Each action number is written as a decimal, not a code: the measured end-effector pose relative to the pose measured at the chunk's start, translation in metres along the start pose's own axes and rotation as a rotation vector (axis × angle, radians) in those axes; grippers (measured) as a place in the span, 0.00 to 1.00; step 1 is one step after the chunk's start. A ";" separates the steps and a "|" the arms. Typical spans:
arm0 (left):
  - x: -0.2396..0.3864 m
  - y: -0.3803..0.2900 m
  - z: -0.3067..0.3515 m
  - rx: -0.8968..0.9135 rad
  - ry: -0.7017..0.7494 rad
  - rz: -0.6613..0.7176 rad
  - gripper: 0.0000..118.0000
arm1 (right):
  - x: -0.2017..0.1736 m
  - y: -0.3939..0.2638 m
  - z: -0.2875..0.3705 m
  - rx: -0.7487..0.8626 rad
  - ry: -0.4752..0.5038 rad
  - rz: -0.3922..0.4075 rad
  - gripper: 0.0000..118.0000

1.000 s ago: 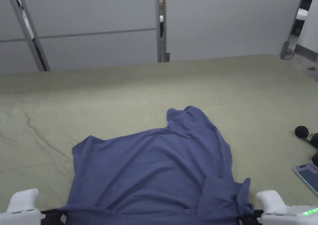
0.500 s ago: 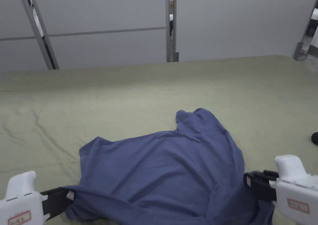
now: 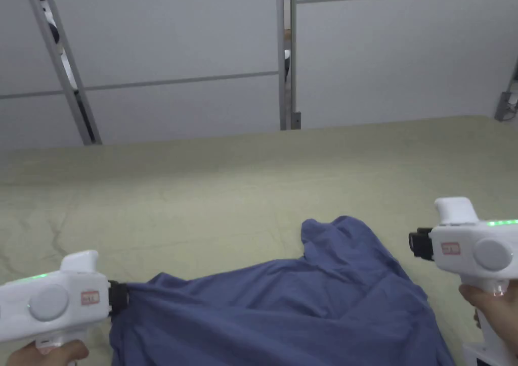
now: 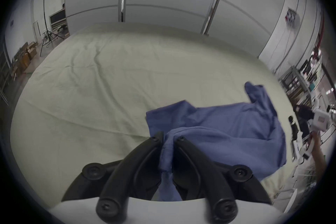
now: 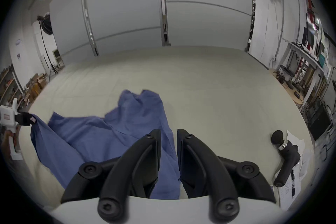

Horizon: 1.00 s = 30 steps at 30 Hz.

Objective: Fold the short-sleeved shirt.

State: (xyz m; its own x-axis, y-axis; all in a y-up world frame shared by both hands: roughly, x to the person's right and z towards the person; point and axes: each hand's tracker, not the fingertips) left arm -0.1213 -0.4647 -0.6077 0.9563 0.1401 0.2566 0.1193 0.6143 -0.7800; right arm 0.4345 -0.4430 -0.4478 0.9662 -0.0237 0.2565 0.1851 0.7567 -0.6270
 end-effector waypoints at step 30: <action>0.080 0.026 0.403 1.018 -0.138 0.020 0.06 | -0.070 0.108 0.357 0.908 0.129 -0.017 0.48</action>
State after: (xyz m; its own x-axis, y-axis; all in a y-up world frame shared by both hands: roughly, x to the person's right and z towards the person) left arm -0.1492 -0.1247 -0.3769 0.9091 0.2059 0.3621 -0.2405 0.9692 0.0527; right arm 0.3230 -0.1265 -0.2708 0.9873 -0.0713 0.1421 0.0405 0.9771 0.2088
